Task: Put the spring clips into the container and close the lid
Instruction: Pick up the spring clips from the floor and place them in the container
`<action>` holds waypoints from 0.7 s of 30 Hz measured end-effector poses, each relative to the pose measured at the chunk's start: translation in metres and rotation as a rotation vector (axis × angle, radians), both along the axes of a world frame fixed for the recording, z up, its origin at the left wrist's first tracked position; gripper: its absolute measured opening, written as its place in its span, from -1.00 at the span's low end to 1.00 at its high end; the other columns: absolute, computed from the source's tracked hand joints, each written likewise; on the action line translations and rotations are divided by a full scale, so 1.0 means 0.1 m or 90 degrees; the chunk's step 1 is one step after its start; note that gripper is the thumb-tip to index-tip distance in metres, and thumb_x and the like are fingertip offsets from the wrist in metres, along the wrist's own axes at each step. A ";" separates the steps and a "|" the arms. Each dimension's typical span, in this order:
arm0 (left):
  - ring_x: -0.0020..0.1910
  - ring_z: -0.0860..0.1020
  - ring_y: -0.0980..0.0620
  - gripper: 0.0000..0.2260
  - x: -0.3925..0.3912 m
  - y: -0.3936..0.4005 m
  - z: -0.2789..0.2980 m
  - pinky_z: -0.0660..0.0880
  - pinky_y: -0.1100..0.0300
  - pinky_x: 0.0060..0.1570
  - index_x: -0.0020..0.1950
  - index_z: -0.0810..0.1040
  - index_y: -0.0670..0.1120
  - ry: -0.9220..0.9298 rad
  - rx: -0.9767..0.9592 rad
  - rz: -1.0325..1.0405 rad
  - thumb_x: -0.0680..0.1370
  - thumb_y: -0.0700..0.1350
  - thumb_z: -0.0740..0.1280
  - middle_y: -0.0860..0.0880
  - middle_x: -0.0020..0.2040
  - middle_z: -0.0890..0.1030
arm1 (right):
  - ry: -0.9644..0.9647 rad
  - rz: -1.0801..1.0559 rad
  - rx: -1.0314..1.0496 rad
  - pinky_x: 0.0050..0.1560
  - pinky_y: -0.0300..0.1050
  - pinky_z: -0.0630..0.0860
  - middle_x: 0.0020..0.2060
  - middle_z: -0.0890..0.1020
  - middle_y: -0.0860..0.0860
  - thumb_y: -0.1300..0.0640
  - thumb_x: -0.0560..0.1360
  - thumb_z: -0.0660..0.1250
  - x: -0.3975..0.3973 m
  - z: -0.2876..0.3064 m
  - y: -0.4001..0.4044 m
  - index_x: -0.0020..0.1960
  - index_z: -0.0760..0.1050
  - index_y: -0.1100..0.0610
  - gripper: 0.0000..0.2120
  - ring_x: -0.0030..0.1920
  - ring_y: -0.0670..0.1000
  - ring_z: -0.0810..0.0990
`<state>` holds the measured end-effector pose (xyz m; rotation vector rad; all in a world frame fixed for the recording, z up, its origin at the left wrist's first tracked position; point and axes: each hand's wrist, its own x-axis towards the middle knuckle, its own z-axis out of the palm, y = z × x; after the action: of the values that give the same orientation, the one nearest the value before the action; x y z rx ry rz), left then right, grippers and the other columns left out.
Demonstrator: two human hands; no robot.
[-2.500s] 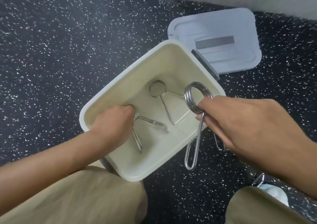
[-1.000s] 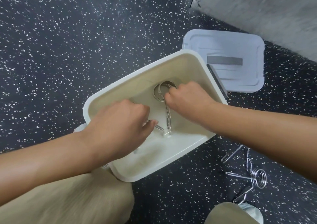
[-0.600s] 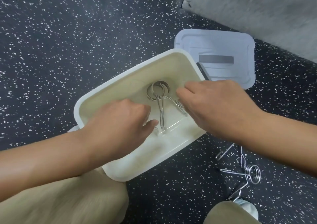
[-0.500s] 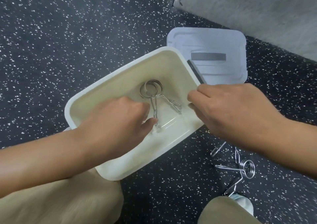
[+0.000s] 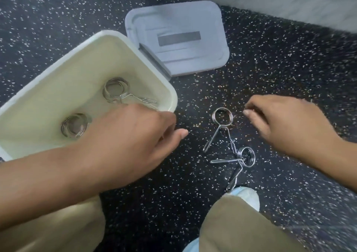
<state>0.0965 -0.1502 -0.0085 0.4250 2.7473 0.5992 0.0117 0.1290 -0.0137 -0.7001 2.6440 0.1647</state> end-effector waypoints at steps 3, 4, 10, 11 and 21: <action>-0.54 0.39 0.11 -0.58 -0.02 0.23 -0.01 0.32 0.12 -0.52 -0.30 0.40 0.04 -0.021 -0.007 -0.087 0.58 0.27 0.04 0.08 -0.52 0.39 | -0.030 -0.085 -0.004 -0.24 0.00 0.55 -0.14 0.63 -0.06 -0.13 0.59 0.13 0.12 -0.09 0.29 0.03 0.50 -0.05 -0.77 -0.17 0.11 0.60; -0.54 0.38 0.12 -0.57 -0.05 0.30 -0.01 0.35 0.11 -0.52 -0.30 0.41 0.05 -0.025 -0.013 -0.117 0.57 0.29 0.01 0.08 -0.51 0.38 | -0.043 -0.105 -0.003 -0.24 -0.02 0.54 -0.14 0.63 -0.05 -0.12 0.60 0.14 0.18 -0.13 0.38 0.03 0.50 -0.05 -0.78 -0.15 0.11 0.60; -0.51 0.43 0.08 -0.57 -0.41 0.58 0.08 0.33 0.17 -0.59 -0.25 0.38 0.07 0.022 -0.111 -0.329 0.55 0.30 -0.09 0.10 -0.45 0.44 | -0.119 -0.157 0.015 -0.24 -0.04 0.47 -0.08 0.63 -0.04 -0.11 0.62 0.09 0.53 -0.40 0.69 0.04 0.46 -0.03 -0.77 -0.12 0.13 0.60; -0.51 0.44 0.06 -0.57 -0.47 0.64 0.09 0.23 0.20 -0.59 -0.24 0.38 0.07 0.040 -0.138 -0.365 0.56 0.29 -0.10 0.09 -0.44 0.45 | -0.136 -0.165 0.019 -0.22 -0.03 0.48 -0.07 0.63 -0.03 -0.10 0.63 0.08 0.59 -0.43 0.72 0.05 0.46 -0.02 -0.76 -0.11 0.13 0.60; -0.25 0.55 -0.13 -0.66 -0.86 1.35 -0.13 0.43 0.09 -0.32 0.09 0.44 -0.04 -0.002 -0.339 -0.561 0.65 0.17 0.02 -0.01 -0.27 0.44 | -0.185 -0.222 -0.001 -0.18 -0.01 0.50 -0.05 0.63 0.03 -0.08 0.62 0.12 0.87 -0.72 0.81 0.09 0.46 0.07 -0.74 -0.08 0.18 0.62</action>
<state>0.0108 -0.0152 -0.0219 1.3385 2.2318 -0.3374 0.0987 0.2104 -0.0861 -0.2325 2.4355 -0.0367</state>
